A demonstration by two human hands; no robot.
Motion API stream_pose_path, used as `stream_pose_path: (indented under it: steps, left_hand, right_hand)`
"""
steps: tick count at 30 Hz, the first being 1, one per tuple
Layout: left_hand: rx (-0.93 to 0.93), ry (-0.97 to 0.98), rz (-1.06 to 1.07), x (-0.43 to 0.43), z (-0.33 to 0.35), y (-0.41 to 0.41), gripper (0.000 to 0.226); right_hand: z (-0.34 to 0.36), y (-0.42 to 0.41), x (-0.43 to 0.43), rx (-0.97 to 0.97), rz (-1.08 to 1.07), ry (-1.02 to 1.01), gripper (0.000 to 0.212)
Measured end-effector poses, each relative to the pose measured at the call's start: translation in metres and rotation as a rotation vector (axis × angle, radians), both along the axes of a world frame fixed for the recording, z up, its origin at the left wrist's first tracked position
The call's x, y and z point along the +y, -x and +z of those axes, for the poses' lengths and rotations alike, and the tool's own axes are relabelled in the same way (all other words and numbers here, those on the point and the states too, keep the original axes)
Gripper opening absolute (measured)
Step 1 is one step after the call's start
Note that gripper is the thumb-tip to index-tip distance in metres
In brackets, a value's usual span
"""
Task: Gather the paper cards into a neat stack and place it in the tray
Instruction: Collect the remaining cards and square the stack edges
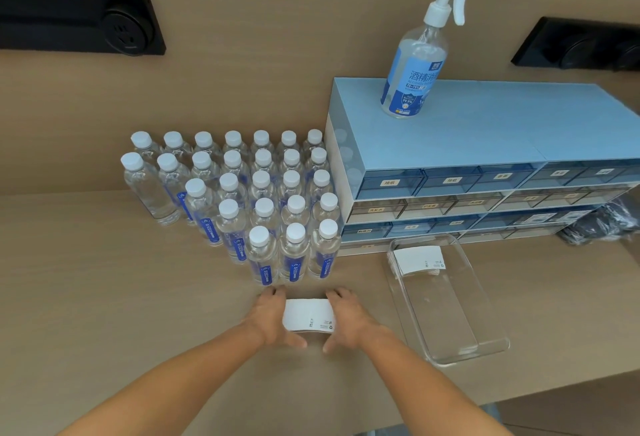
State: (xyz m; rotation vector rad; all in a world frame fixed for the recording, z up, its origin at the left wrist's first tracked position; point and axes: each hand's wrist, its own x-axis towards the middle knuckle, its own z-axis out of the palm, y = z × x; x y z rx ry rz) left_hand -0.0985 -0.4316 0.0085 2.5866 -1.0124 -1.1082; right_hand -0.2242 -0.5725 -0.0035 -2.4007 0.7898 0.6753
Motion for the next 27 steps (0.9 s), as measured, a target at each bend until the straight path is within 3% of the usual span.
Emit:
stream_pose_path:
  steps: [2, 4, 8, 10, 13, 22, 24, 27]
  left_hand:
    - [0.089, 0.053, 0.123, 0.006, 0.004, -0.005, 0.095]
    - [0.206, 0.12, 0.371, 0.011, 0.01, -0.007, 0.077]
    - [0.665, 0.163, 0.948, 0.005, 0.022, -0.006, 0.074]
    - [0.807, 0.184, 1.069, -0.001, 0.027, 0.0, 0.072]
    - [0.85, 0.239, 1.149, -0.008, 0.032, 0.01, 0.059]
    - [0.845, 0.242, 1.162, -0.011, 0.034, 0.011, 0.044]
    - [0.737, 0.201, 1.01, -0.008, 0.03, 0.009, 0.04]
    - [0.307, 0.1, 0.505, 0.001, 0.023, 0.006, 0.038]
  right_hand:
    - [0.007, 0.005, -0.004, -0.003, -0.078, -0.095, 0.122]
    - [0.015, 0.007, -0.005, -0.06, -0.318, -0.26, 0.109]
    - [0.029, -0.001, 0.006, -0.169, -0.97, -0.574, 0.027]
    - [0.03, -0.008, 0.014, -0.202, -1.117, -0.692, 0.027]
    - [0.026, -0.016, 0.024, -0.22, -1.195, -0.78, 0.041]
    - [0.026, -0.016, 0.015, -0.188, -1.117, -0.773, 0.046]
    - [0.033, -0.011, 0.008, -0.15, -0.948, -0.63, 0.047]
    - [0.031, -0.004, -0.005, -0.145, -0.447, -0.312, 0.073]
